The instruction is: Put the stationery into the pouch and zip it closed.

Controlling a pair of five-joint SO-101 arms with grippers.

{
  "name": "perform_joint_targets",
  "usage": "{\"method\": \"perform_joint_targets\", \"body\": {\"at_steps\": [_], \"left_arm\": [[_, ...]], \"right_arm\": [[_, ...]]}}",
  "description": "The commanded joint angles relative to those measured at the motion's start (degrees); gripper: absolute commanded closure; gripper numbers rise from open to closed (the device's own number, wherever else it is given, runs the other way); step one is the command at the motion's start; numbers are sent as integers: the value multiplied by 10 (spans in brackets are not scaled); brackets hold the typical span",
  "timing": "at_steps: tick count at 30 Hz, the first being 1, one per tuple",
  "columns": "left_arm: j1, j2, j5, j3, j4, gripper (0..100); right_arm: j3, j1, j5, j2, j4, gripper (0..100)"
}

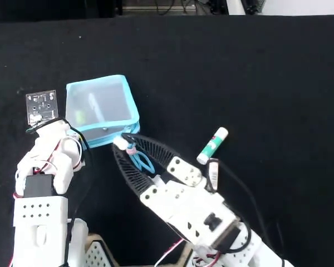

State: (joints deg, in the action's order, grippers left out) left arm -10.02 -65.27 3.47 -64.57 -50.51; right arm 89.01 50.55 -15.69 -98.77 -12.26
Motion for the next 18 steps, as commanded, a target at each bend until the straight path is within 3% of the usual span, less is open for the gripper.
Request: {"method": "perform_joint_targets", "body": {"at_steps": [1, 9, 18], "left_arm": [[-3, 5, -4, 20, 6, 970], [-4, 5, -5, 15, 6, 970], [-5, 5, -5, 15, 4, 970]], "right_arm": [[-65, 4, 4, 56, -13, 988], [-95, 3, 4, 214, -19, 988], [-98, -18, 4, 305, -106, 988]]}}
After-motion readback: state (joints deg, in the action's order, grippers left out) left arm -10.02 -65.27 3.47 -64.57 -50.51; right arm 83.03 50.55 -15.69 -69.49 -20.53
